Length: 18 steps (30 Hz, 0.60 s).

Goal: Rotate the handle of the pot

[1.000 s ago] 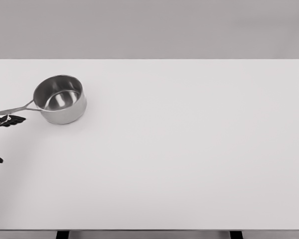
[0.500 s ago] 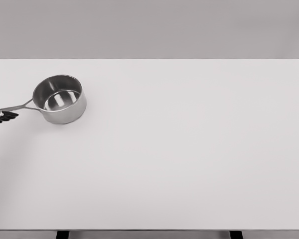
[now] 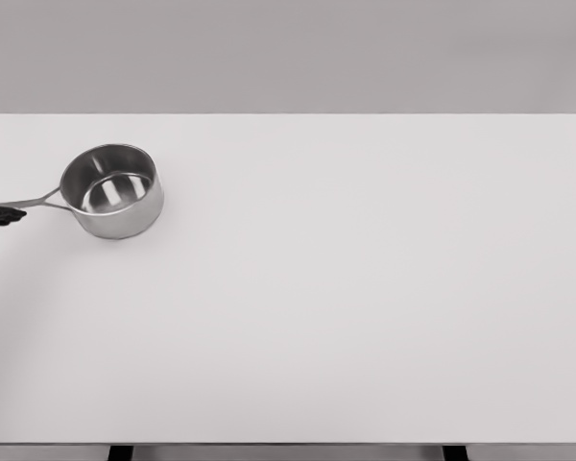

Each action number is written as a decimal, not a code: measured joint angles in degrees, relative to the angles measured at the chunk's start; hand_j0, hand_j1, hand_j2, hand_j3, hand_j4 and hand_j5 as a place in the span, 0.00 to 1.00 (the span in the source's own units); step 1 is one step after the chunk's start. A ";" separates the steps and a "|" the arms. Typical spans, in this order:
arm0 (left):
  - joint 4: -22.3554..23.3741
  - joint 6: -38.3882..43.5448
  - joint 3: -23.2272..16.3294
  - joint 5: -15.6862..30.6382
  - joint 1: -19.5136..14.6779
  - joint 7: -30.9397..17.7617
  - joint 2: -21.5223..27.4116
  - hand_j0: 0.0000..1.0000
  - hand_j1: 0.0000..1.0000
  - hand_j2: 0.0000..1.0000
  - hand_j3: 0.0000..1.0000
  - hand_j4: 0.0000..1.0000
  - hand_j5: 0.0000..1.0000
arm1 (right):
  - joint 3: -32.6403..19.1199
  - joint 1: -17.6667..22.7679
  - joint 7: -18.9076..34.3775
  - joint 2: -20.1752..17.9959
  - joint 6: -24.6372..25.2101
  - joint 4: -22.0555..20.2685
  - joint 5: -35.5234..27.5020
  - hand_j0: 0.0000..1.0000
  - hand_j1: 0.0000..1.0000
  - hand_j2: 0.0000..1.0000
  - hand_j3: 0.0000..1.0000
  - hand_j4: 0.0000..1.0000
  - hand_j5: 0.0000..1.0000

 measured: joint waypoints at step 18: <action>3.73 0.00 -0.31 -3.18 -4.92 0.00 -3.98 1.00 1.00 1.00 1.00 1.00 1.00 | -0.01 0.00 -0.02 0.00 0.02 -0.01 0.00 1.00 1.00 1.00 1.00 1.00 1.00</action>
